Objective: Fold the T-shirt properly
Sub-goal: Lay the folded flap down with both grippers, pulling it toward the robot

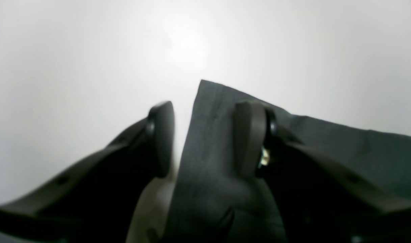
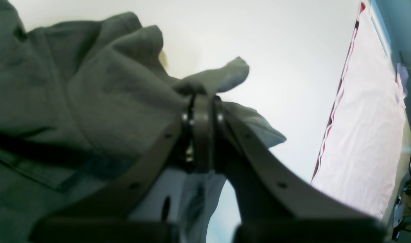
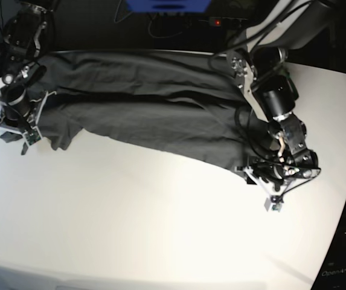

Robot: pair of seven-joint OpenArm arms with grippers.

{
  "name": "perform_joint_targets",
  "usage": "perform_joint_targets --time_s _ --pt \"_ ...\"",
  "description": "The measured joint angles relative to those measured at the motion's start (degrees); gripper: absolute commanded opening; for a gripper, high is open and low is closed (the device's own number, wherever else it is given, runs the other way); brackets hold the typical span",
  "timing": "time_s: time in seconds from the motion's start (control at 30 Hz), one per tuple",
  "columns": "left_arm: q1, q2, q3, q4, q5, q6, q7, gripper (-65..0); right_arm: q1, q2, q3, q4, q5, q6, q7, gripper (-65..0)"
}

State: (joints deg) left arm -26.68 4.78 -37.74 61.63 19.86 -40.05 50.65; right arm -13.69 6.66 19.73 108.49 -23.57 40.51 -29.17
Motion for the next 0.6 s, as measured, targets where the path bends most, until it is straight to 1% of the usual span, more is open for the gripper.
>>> perform_joint_targets --time_s 0.07,0.13,0.27,0.5,0.53,0.57,0.6 --pt "-0.2 -0.1 0.0 -1.7 0.0 0.0 -0.7 -36.0 0.0 0.0 0.0 0.0 0.0 0.0 0.0 -64.3" --pt "-0.2 -0.4 0.0 -3.9 -1.0 0.2 -3.2 -36.0 0.0 0.0 0.0 0.0 0.0 0.0 0.0 -64.3" --pt "-0.7 -0.7 0.0 -6.1 -1.3 0.2 -5.3 -36.0 0.0 0.0 0.0 0.0 0.0 0.0 0.0 -64.3" --pt "-0.8 -0.7 0.0 -6.1 -1.3 0.2 -5.2 -36.8 0.0 0.0 0.0 0.0 0.0 0.0 0.0 -64.3" --pt "-0.8 -0.7 0.0 -6.1 -1.3 0.2 -5.2 -38.8 0.0 0.0 0.0 0.0 0.0 0.0 0.0 -64.3" --pt "-0.8 -0.7 0.0 -6.1 -1.2 0.2 -5.2 -42.8 0.0 0.0 0.0 0.0 0.0 0.0 0.0 -64.3" --pt "-0.8 -0.7 0.0 -6.1 -1.2 0.2 -5.0 -48.2 0.0 0.0 0.0 0.0 0.0 0.0 0.0 -64.3"
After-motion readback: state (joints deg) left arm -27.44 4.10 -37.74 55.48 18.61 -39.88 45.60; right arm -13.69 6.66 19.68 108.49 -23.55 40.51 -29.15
